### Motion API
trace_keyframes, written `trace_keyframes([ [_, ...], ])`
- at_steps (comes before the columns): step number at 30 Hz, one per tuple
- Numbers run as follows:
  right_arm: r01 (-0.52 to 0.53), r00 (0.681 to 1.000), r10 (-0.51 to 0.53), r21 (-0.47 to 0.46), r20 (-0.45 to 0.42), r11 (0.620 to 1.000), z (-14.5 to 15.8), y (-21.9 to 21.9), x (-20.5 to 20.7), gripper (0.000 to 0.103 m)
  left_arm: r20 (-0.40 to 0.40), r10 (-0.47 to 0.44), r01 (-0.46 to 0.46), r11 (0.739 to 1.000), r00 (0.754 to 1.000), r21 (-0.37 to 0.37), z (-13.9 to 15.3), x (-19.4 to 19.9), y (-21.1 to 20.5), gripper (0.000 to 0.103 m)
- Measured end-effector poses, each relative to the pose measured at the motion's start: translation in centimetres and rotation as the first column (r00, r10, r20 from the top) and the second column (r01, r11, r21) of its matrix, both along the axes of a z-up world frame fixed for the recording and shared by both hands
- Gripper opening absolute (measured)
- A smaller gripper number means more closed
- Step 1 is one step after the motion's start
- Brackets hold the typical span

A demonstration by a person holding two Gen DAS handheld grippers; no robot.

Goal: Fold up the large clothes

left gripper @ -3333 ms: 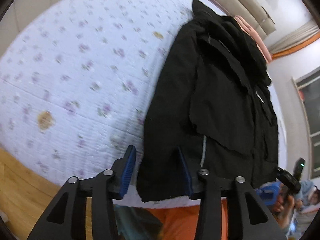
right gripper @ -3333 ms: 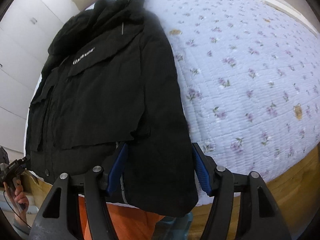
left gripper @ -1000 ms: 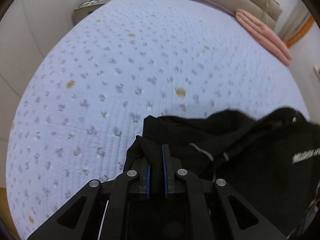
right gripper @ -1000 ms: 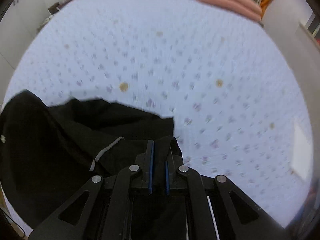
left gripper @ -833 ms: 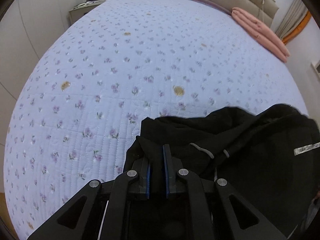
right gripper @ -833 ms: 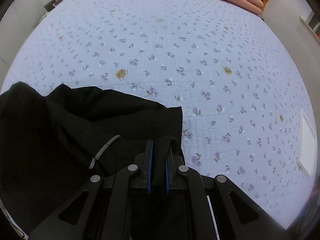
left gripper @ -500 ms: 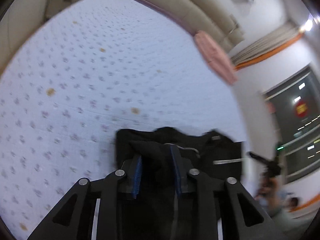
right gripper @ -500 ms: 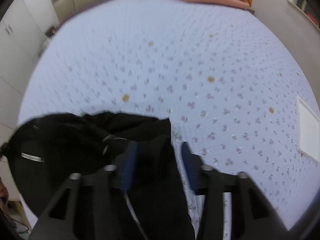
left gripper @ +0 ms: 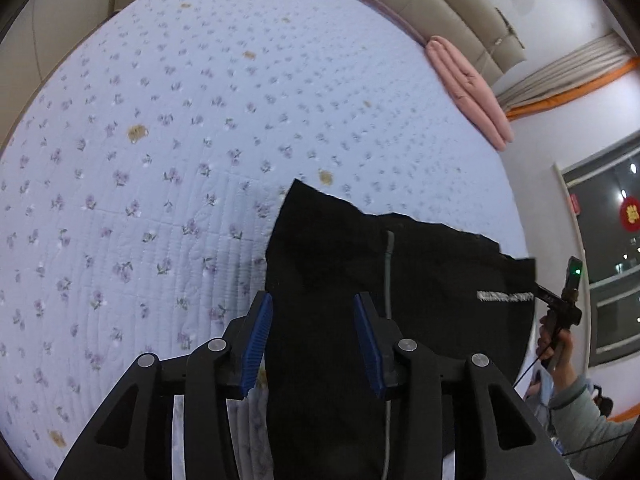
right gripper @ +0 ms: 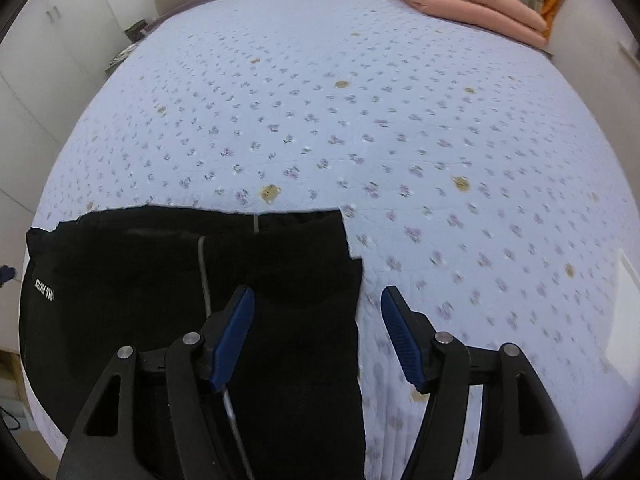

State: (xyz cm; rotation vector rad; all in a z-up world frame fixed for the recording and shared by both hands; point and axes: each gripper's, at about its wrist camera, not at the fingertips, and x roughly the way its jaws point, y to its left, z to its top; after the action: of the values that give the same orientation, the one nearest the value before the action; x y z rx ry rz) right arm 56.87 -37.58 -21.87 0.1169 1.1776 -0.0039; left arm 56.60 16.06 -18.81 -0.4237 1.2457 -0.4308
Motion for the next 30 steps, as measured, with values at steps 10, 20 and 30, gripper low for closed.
trace_keyframes([
  [10, -0.110, 0.993, 0.115, 0.118, -0.036, 0.987, -3.1, -0.2, 2.9, 0.068, -0.053, -0.007, 0.002, 0.996, 0.999, -0.094, -3.7, 4.6, -0.7, 0.045],
  [20, -0.094, 0.996, 0.094, 0.041, 0.003, 0.995, -2.8, 0.0, 1.8, 0.015, 0.038, 0.073, -0.071, 0.997, 0.997, -0.036, -3.5, 3.7, -1.5, 0.012],
  [30, 0.022, 0.977, 0.015, -0.174, 0.211, 0.984, 5.5, 0.5, 1.8, 0.012, 0.253, 0.166, -0.193, 0.977, 0.953, 0.086, 4.8, 4.1, -2.5, 0.011],
])
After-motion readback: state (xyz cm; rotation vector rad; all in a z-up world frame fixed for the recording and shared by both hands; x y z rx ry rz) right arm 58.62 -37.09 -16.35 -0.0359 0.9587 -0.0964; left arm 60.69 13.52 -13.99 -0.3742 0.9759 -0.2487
